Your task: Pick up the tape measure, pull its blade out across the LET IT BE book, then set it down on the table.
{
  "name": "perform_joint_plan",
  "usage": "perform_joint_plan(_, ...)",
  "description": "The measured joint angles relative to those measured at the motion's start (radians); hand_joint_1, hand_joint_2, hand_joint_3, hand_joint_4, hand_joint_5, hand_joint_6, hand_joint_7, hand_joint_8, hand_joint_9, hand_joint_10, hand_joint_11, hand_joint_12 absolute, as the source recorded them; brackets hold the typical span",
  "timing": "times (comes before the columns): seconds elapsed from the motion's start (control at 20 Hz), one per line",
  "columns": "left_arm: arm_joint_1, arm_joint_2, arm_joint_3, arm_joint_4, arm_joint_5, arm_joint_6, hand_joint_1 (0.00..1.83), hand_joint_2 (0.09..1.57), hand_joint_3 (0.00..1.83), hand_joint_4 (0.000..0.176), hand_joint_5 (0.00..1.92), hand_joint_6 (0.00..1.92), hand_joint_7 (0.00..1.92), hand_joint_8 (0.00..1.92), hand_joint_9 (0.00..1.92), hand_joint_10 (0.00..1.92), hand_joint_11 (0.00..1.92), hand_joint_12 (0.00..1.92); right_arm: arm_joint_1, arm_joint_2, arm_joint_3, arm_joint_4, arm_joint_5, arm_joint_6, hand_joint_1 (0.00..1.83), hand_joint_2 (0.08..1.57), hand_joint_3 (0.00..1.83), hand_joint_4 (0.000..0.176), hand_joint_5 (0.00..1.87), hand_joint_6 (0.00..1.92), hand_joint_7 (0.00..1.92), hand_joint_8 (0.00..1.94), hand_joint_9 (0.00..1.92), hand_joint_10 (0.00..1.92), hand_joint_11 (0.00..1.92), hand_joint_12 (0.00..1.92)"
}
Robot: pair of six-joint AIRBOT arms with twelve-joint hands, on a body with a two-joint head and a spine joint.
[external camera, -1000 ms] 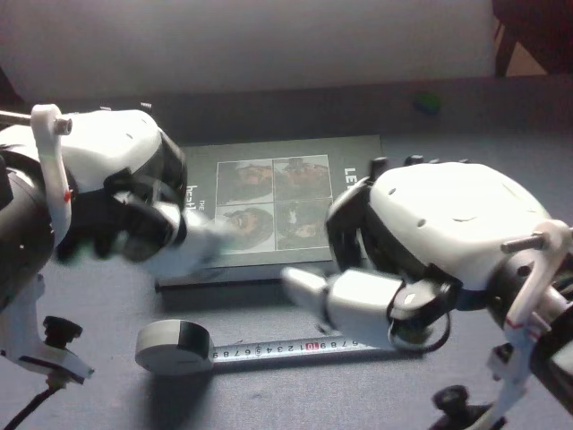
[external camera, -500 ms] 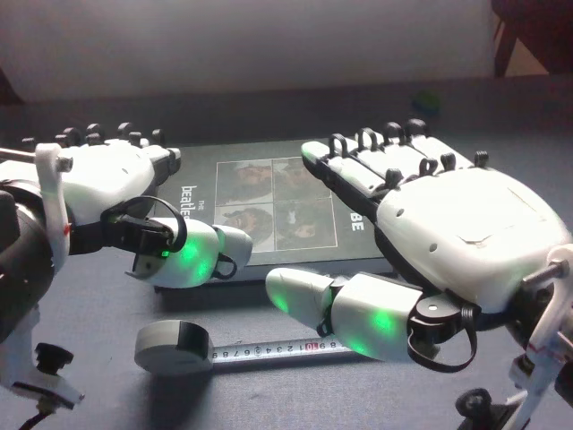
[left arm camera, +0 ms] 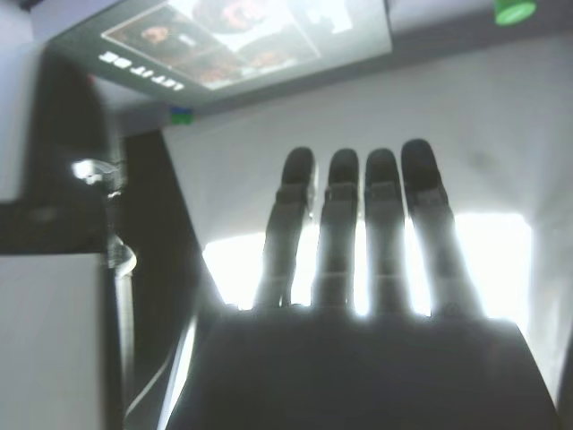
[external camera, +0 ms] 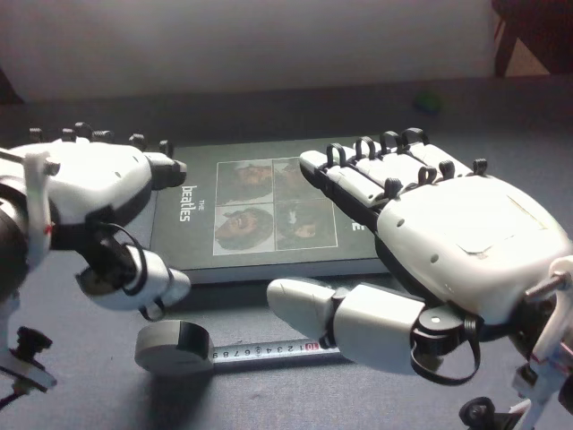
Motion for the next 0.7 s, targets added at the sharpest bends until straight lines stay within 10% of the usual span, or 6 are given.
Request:
perform_joint_plan(0.2, 0.026, 0.042, 0.048, 0.133, 0.201, -0.077, 0.99, 1.10, 0.00, 0.000, 0.64, 0.01, 0.62, 0.01, 0.57, 0.01, 0.28, 0.65, -0.006, 0.000, -0.002, -0.002, -0.001, 0.000, 0.03, 1.12, 0.00, 0.034, 0.12, 0.00, 0.14, 0.01, 0.14, 0.01, 0.00, 0.74)
perform_joint_plan(0.5, 0.216, 0.096, 0.103, 0.930, 0.427, -1.020, 1.02, 1.13, 0.01, 0.000, 0.64, 0.01, 0.68, 0.01, 0.64, 0.01, 0.30, 0.66, -0.012, 0.000, -0.004, -0.003, 0.000, -0.008, 0.05, 1.12, 0.00, 0.031, 0.15, 0.01, 0.18, 0.01, 0.17, 0.01, 0.00, 0.74)
perform_joint_plan(0.7, 0.362, 0.117, 0.106, 1.201, 0.384, -1.384, 1.01, 1.15, 0.00, 0.000, 0.68, 0.01, 0.69, 0.00, 0.65, 0.00, 0.31, 0.65, -0.014, 0.000, -0.006, -0.003, 0.000, -0.008, 0.05, 1.13, 0.00, 0.029, 0.16, 0.01, 0.20, 0.00, 0.19, 0.01, 0.00, 0.81)
